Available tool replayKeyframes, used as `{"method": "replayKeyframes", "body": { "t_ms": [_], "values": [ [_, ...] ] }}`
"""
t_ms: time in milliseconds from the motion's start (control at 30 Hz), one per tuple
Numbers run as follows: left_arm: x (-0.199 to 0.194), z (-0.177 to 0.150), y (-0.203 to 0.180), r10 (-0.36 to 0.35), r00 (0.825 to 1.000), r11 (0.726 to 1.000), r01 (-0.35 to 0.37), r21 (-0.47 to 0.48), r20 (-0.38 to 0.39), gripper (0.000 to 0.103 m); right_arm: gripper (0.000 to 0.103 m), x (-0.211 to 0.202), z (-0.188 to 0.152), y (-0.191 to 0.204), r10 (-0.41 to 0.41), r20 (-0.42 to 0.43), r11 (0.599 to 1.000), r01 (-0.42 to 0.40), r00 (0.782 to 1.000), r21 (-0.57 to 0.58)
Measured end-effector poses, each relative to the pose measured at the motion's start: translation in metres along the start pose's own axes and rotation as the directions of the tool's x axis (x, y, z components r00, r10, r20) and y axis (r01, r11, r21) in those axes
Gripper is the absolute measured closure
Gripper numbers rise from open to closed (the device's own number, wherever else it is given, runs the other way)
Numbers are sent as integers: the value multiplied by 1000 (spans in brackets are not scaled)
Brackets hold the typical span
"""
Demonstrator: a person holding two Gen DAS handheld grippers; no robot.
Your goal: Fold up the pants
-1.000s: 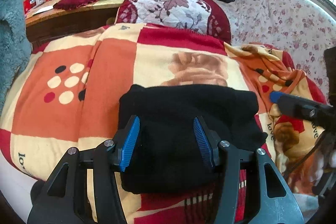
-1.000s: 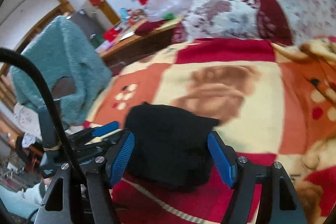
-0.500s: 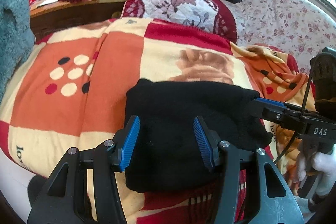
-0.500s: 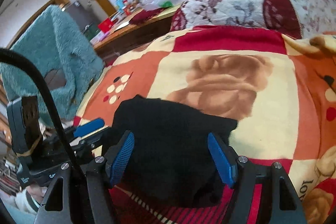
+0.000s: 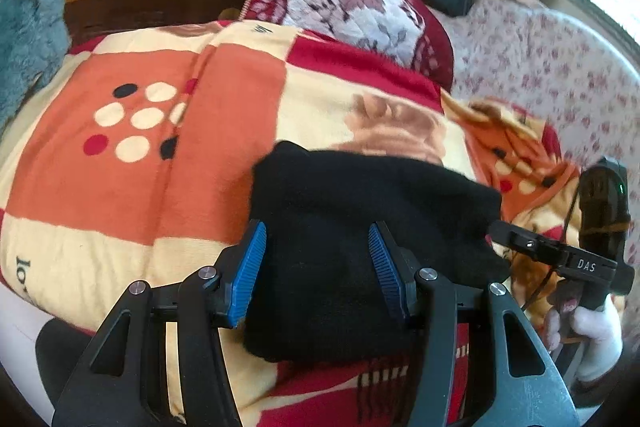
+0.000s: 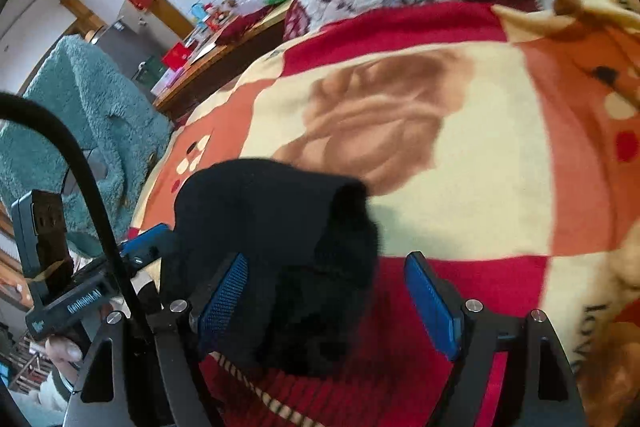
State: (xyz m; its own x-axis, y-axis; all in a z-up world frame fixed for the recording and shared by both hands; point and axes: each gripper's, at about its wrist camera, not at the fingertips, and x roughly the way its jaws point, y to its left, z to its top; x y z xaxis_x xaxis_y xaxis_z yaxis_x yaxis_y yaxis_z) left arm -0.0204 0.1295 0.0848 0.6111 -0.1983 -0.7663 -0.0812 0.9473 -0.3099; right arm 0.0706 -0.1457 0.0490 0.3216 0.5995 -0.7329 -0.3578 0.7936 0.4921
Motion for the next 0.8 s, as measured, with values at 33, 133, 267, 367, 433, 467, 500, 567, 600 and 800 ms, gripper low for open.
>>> {"method": "replayKeyframes", "body": {
  "t_ms": [33, 133, 267, 367, 433, 467, 500, 567, 600, 800],
  "values": [
    [-2, 1, 2, 4, 1000, 1000, -4, -8, 2, 50, 24, -6, 1, 0, -7, 18, 1000, 7, 1000, -1],
    [-6, 1, 7, 23, 1000, 999, -23, -25, 7, 50, 24, -23, 9, 11, 8, 86, 999, -4, 996, -43],
    [-7, -2, 11, 37, 999, 999, -36, -30, 6, 50, 24, -27, 19, 37, 148, 82, 984, -138, 986, -112],
    [-3, -5, 11, 28, 1000, 999, -28, -37, -12, 50, 25, -10, 21, 52, 204, 41, 971, -197, 978, -135],
    [0, -8, 7, 23, 999, 999, -24, -23, -28, 50, 25, 6, 23, 55, 188, 15, 971, -183, 982, -154],
    [2, -10, 6, 26, 999, 1000, -26, -14, -37, 50, 24, 20, 25, 52, 160, -13, 975, -160, 987, -156],
    [5, -11, 4, 28, 998, 1000, -28, -6, -47, 50, 24, 32, 25, 49, 131, -46, 980, -136, 990, -147],
    [10, -14, 1, 28, 997, 1000, -28, 4, -66, 50, 24, 49, 25, 40, 113, -75, 985, -122, 991, -119],
    [12, -15, 1, 26, 997, 1000, -26, 6, -72, 50, 24, 48, 25, 38, 123, -71, 985, -130, 990, -111],
    [9, -10, 7, -20, 998, 999, 18, -28, -65, 48, 24, 3, 20, 21, 137, -24, 989, -138, 990, -56]
  ]
}}
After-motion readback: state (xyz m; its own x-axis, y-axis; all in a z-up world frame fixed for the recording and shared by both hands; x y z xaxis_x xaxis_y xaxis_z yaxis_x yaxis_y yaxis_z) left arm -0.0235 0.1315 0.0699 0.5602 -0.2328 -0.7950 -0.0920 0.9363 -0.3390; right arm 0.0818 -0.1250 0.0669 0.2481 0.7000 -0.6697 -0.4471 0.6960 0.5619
